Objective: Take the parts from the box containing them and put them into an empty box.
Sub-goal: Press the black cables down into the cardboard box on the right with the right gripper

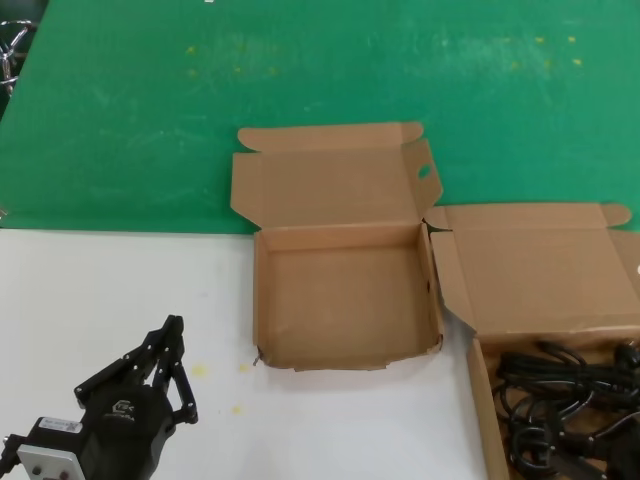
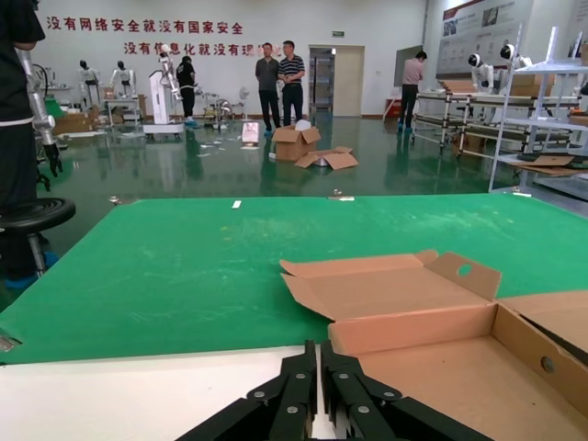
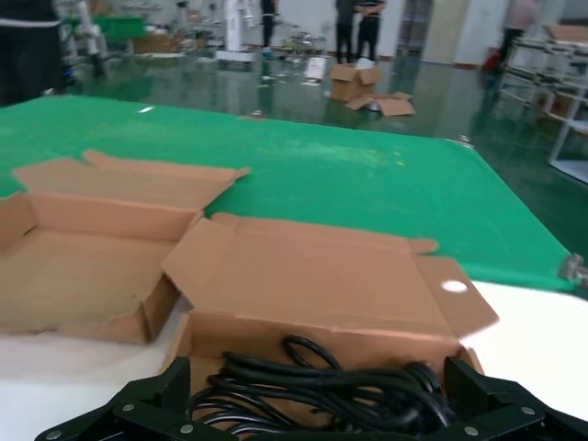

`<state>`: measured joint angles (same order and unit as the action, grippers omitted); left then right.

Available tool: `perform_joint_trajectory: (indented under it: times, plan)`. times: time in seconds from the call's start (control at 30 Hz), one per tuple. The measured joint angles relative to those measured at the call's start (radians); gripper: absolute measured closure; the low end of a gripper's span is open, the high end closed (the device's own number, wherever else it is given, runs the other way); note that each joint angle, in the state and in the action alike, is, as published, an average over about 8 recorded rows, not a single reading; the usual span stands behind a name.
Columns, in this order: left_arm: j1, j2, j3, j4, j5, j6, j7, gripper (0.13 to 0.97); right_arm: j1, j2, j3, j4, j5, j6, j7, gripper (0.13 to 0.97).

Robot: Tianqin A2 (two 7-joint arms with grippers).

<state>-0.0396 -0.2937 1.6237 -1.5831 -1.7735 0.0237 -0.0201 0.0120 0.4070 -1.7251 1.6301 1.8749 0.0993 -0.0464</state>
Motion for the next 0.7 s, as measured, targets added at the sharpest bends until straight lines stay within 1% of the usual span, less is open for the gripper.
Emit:
perform_joint_trajectory:
  times: [0.03,0.1,0.37,0.57,0.7]
  plan:
    - [0.0,0.0,0.0,0.0,0.0,0.0,0.0,0.927,0.006,0.023,-0.022,0.003,0.019,0.013,-0.012,0.129]
    - [0.0,0.0,0.0,0.0,0.0,0.0,0.0,0.927,0.022,0.076,-0.071,0.011,0.065,0.04,-0.04,0.129]
    - [0.0,0.0,0.0,0.0,0.0,0.0,0.0,0.953,0.136,0.339,-0.302,0.05,0.298,0.124,-0.153,0.129]
    - [0.0,0.0,0.0,0.0,0.0,0.0,0.0,0.961,0.278,0.516,-0.467,0.052,0.429,0.11,-0.199,0.129]
    - [0.0,0.0,0.0,0.0,0.0,0.0,0.0,0.962,0.401,0.606,-0.595,0.046,0.488,0.074,-0.218,0.129]
